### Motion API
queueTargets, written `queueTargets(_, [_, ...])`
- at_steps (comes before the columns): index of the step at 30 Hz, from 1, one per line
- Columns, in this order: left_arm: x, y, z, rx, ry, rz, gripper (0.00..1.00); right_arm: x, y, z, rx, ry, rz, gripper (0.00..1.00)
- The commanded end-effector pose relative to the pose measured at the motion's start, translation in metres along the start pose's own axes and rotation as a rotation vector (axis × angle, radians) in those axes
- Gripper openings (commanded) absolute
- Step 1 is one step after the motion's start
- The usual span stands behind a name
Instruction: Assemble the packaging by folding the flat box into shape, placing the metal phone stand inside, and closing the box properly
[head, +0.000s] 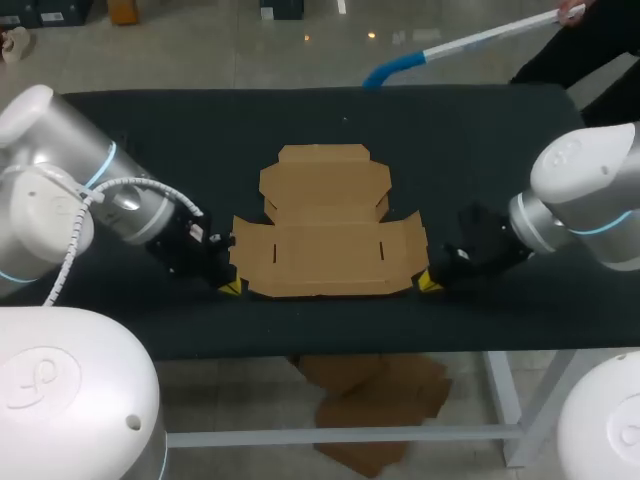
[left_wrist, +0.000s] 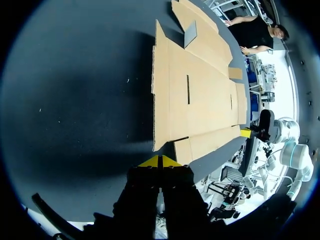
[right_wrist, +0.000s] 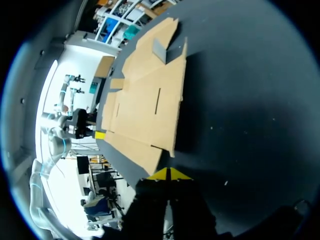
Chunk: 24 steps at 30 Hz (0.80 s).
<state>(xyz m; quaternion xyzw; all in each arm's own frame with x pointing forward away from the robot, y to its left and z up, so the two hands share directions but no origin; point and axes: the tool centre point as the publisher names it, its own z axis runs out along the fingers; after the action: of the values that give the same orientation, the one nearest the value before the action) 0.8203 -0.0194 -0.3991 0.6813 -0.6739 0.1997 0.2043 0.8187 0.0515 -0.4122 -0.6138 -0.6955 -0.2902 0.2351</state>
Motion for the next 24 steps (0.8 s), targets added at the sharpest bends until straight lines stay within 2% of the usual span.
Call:
queueTargets(1, [0.0, -0.004, 0.006, -0.011, -0.002, -0.003, 0.0, -0.001, 0.001, 0.003, -0.001, 0.001, -0.002, 0.0])
queueTargets(24, [0.002, -0.006, 0.016, -0.014, -0.013, 0.0, 0.0, 0.003, 0.001, 0.013, -0.004, 0.007, -0.011, 0.0])
